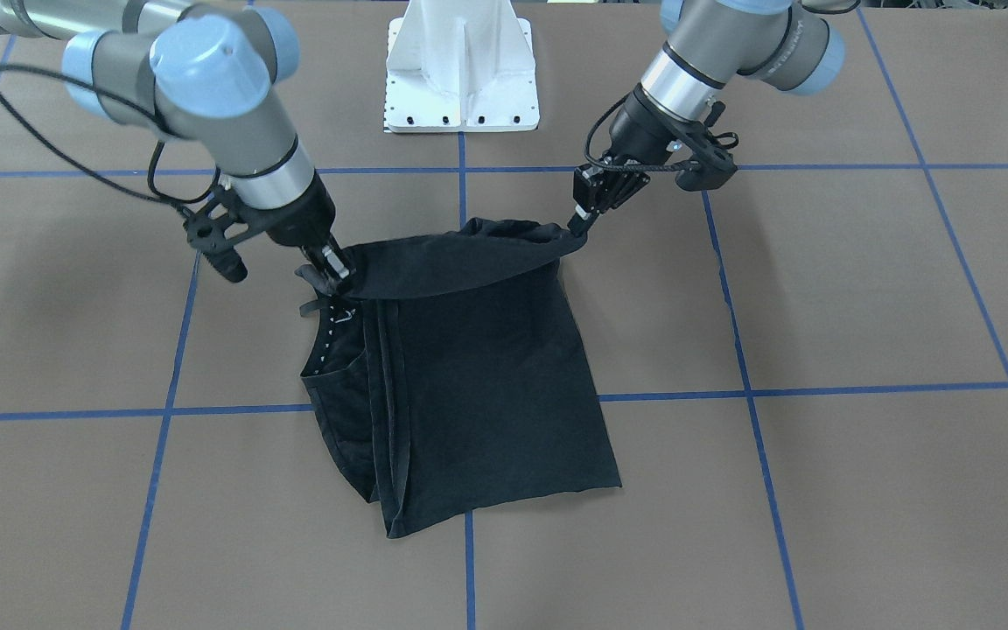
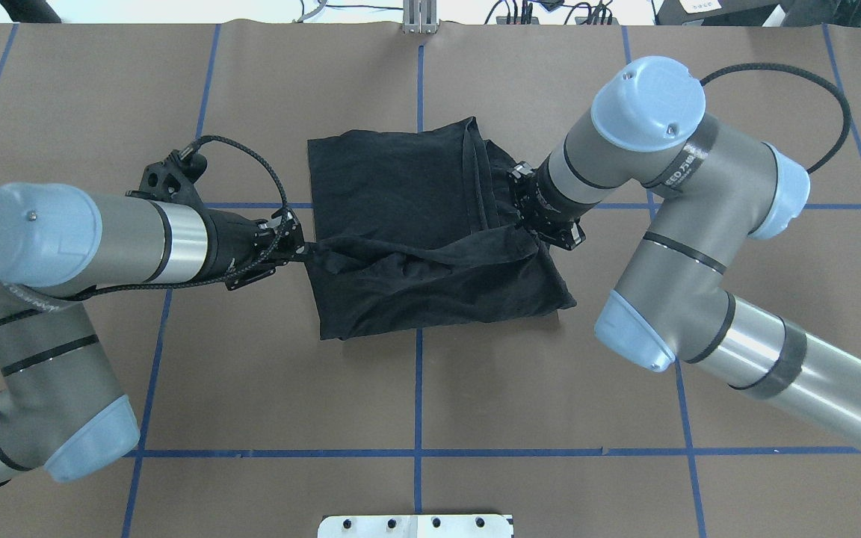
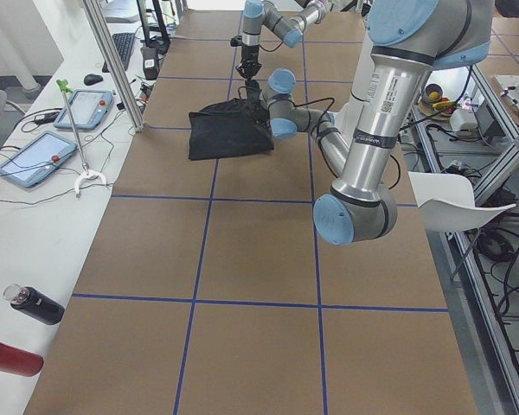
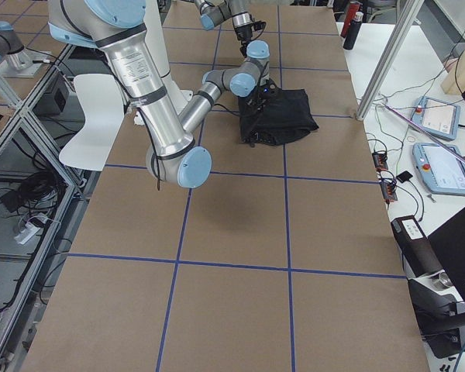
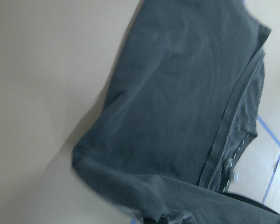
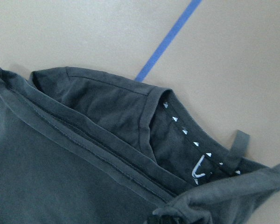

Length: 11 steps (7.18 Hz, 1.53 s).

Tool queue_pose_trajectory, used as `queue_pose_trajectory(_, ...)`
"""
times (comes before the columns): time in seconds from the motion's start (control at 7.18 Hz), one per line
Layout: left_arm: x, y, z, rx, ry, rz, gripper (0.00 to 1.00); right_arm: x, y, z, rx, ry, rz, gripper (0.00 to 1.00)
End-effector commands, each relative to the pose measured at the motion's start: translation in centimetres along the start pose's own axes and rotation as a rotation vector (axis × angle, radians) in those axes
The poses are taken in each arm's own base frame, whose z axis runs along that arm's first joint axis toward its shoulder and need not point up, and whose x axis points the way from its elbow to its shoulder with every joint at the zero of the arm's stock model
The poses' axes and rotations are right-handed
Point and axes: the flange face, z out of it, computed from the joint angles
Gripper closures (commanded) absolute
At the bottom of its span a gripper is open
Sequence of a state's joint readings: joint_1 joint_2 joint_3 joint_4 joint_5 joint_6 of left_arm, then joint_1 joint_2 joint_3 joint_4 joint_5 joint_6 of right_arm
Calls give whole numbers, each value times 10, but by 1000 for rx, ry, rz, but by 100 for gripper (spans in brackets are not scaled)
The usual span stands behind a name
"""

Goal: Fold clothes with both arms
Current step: 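Lift the near edge with both grippers and fold it away from the robot, then lower the edge onto the shirt and open both grippers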

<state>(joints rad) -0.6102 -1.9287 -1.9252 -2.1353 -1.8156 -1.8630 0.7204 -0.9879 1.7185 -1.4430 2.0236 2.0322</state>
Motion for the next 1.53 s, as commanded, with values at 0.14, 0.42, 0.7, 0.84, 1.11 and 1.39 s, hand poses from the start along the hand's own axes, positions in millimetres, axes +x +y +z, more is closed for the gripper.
queue_pose_trajectory(0.14, 24, -59, 36, 81, -30, 19, 100, -77, -47, 24, 3, 1, 10, 100)
queue_pose_trajectory(0.42, 29, -88, 51, 119, -51, 38, 100, -110, -54, 34, 22, 21, -19, 100)
queue_pose_trajectory(0.7, 32, -112, 74, 138, -45, 32, 100, -123, -79, 54, 28, -8, -38, 100)
queue_pose_trajectory(0.84, 24, -131, 85, 150, -30, 32, 100, -137, -83, 62, 34, -5, -59, 100)
queue_pose_trajectory(1.11, 31, -147, 103, 168, -42, 58, 100, -147, -89, 75, 44, 2, -83, 87)
queue_pose_trajectory(1.39, 15, -201, 141, 211, -7, 65, 76, -172, -98, 87, 83, 17, -145, 45)
